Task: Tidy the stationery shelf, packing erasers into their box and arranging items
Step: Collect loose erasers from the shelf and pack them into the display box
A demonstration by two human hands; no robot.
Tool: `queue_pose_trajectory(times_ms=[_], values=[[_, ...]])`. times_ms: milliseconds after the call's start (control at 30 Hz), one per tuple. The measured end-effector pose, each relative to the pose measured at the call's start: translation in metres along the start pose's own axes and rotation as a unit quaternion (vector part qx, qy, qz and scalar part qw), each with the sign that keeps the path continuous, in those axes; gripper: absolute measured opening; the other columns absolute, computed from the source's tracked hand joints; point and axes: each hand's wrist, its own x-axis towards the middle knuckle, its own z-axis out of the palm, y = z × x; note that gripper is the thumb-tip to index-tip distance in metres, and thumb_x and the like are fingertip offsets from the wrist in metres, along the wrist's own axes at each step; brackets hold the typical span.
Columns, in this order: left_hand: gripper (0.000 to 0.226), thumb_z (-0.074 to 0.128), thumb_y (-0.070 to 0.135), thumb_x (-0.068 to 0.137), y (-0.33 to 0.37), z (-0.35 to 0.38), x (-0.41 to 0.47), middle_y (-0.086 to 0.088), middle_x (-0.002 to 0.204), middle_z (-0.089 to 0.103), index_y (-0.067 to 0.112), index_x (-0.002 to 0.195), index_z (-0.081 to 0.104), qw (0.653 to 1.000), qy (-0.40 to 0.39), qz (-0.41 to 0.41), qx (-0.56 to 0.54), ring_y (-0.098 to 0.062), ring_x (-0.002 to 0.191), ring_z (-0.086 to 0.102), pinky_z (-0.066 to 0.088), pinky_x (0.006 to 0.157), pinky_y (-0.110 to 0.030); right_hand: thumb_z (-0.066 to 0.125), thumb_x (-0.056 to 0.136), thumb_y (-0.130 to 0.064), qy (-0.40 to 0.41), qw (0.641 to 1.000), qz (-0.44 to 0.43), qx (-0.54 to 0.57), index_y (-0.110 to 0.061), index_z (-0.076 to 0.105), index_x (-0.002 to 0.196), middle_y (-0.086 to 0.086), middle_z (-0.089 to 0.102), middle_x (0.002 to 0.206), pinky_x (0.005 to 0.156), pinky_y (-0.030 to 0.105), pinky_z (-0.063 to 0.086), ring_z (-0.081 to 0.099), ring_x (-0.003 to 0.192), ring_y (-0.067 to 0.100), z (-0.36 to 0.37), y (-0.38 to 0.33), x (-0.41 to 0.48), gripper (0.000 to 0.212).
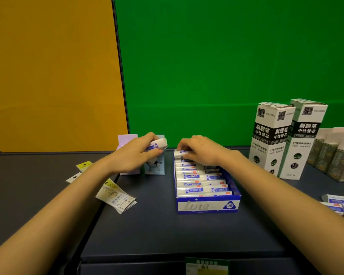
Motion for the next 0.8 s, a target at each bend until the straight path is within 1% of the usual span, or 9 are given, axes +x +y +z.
queue_pose_trajectory(times_ms=[100,167,300,433,533,600,633,700,800], values=[[0.025,0.047,0.022,0.093,0.002,0.001,0.0,-0.007,0.095,0.057,0.005,0.111,0.047,1.0,0.001,0.004,0.003,-0.017,0.079,0.051,0.041,0.064,-0.016,0.06,0.086,-0.018,0.005,0.999,0.016,0.049,-0.013,0.059,0.115,0.007,0.066,0.115,0.09,0.032,0.046,0.06,0.106,0.022,0.003,0.001,-0.001,0.029],[0.025,0.047,0.022,0.093,0.003,0.001,0.001,-0.007,0.096,0.057,0.005,0.111,0.047,1.0,0.001,0.006,0.003,-0.016,0.079,0.05,0.04,0.062,-0.014,0.064,0.083,-0.017,0.015,0.998,0.025,0.057,-0.013,0.061,0.111,0.007,0.068,0.111,0.089,0.031,0.049,0.063,0.101,0.02,0.004,0.003,-0.002,0.028],[0.025,0.047,0.022,0.093,0.006,0.003,0.001,-0.011,0.101,0.057,0.004,0.112,0.047,1.0,0.003,0.004,0.01,-0.02,0.084,0.051,0.039,0.066,-0.019,0.069,0.079,-0.021,0.042,0.997,0.043,0.052,-0.017,0.066,0.105,0.002,0.07,0.105,0.085,0.033,0.052,0.064,0.096,0.019,0.003,0.002,-0.004,0.026],[0.027,0.047,0.022,0.094,0.008,0.005,0.0,-0.013,0.103,0.057,0.003,0.112,0.047,1.0,0.004,0.003,0.014,-0.022,0.086,0.052,0.039,0.066,-0.019,0.064,0.083,-0.026,0.056,0.997,0.046,-0.018,-0.02,0.069,0.105,0.002,0.071,0.108,0.083,0.035,0.05,0.063,0.1,0.025,0.004,-0.004,-0.006,0.024],[0.027,0.047,0.022,0.093,0.009,0.005,-0.002,-0.016,0.105,0.058,0.002,0.112,0.047,1.0,0.002,-0.002,0.012,-0.028,0.091,0.054,0.041,0.069,-0.024,0.056,0.084,-0.022,0.041,0.998,0.03,-0.03,-0.02,0.072,0.097,0.005,0.071,0.107,0.081,0.038,0.051,0.062,0.099,0.029,0.003,-0.008,-0.008,0.02],[0.027,0.047,0.022,0.093,0.01,0.005,-0.003,-0.015,0.103,0.058,0.003,0.112,0.047,1.0,0.001,-0.002,0.012,-0.025,0.088,0.053,0.04,0.069,-0.023,0.051,0.085,-0.018,0.019,0.999,0.014,-0.039,-0.019,0.073,0.095,0.004,0.069,0.11,0.082,0.038,0.051,0.06,0.104,0.029,0.001,-0.007,-0.01,0.024],[0.027,0.047,0.023,0.093,0.012,0.006,-0.003,-0.013,0.101,0.057,0.003,0.112,0.047,1.0,0.0,-0.001,0.012,-0.022,0.085,0.051,0.04,0.068,-0.022,0.05,0.086,-0.017,0.015,0.999,0.01,-0.036,-0.018,0.072,0.101,0.004,0.067,0.115,0.086,0.038,0.049,0.058,0.108,0.027,0.0,-0.007,-0.011,0.026],[0.028,0.047,0.024,0.094,0.016,0.006,-0.003,-0.011,0.097,0.056,0.004,0.112,0.047,1.0,-0.008,-0.003,0.007,-0.018,0.081,0.049,0.041,0.068,-0.024,0.05,0.087,-0.017,0.027,0.999,0.015,0.038,-0.017,0.063,0.119,0.003,0.061,0.125,0.095,0.036,0.046,0.056,0.112,0.022,-0.004,-0.009,-0.013,0.034],[0.027,0.047,0.026,0.093,0.022,0.008,-0.002,-0.012,0.092,0.056,0.005,0.109,0.047,1.0,-0.025,-0.008,-0.014,-0.019,0.08,0.05,0.045,0.074,-0.039,0.056,0.084,-0.011,0.04,0.959,0.013,0.281,-0.017,0.057,0.124,0.001,0.064,0.114,0.09,0.037,0.048,0.06,0.091,0.015,-0.012,-0.017,-0.02,0.04]])
